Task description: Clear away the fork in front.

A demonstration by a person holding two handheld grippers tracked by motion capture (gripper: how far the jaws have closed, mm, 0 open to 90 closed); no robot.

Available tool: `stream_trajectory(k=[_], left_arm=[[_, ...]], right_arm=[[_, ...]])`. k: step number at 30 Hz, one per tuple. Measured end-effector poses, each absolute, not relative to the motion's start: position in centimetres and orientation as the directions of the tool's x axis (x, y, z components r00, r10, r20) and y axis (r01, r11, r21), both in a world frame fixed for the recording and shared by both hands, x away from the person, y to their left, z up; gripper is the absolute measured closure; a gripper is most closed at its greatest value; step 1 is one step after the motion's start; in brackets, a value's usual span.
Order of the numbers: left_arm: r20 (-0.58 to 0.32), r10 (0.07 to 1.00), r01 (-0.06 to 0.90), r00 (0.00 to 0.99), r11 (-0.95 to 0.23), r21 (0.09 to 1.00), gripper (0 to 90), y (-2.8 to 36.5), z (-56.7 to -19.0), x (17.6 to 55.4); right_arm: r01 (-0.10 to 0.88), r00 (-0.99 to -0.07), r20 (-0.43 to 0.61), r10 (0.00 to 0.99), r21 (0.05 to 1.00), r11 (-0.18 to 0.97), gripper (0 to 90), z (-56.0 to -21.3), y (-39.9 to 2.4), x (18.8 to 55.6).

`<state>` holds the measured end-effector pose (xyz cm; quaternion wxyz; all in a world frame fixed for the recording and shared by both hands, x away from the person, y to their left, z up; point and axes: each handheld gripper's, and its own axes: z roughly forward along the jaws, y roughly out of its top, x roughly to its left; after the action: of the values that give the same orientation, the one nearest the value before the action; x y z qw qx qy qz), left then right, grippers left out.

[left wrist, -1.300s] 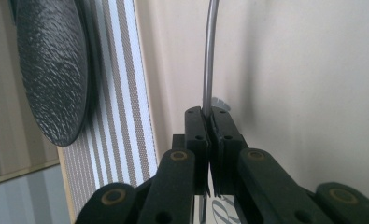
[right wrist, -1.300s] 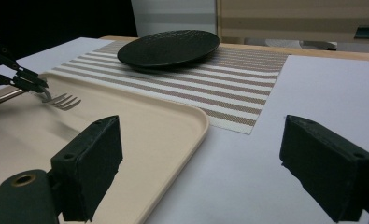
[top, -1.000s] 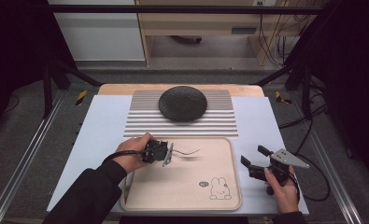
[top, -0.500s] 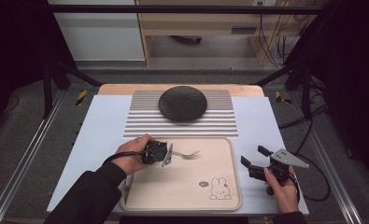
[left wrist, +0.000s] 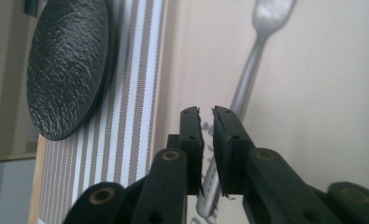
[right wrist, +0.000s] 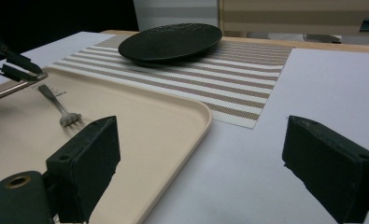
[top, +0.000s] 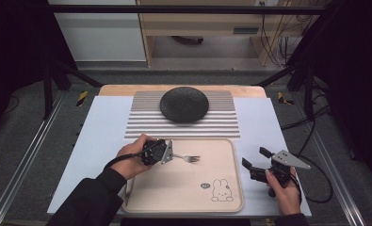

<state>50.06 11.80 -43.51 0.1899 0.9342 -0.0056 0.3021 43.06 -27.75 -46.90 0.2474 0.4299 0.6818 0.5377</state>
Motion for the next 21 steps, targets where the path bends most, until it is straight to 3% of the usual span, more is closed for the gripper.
stream_trajectory(k=[5, 11, 21], left_arm=[[0.524, 0.224, -0.027, 0.822, -0.904, 0.428, 89.9, 11.1, -44.2, 50.6], [0.454, 0.342, 0.061, 0.823, -0.847, 0.528, 90.0, 9.6, -44.9, 50.9], [0.443, 0.328, 0.076, 0.834, -0.865, 0.496, 90.0, 7.8, -46.2, 50.8]], right_arm=[[0.316, -0.507, 0.121, 0.853, 0.947, 0.053, 10.7, -47.0, -27.8, 43.1], [0.318, -0.506, 0.120, 0.854, 0.947, 0.056, 9.9, -47.0, -27.8, 43.1], [0.316, -0.511, 0.119, 0.851, 0.947, 0.057, 8.6, -47.0, -27.8, 43.1]])
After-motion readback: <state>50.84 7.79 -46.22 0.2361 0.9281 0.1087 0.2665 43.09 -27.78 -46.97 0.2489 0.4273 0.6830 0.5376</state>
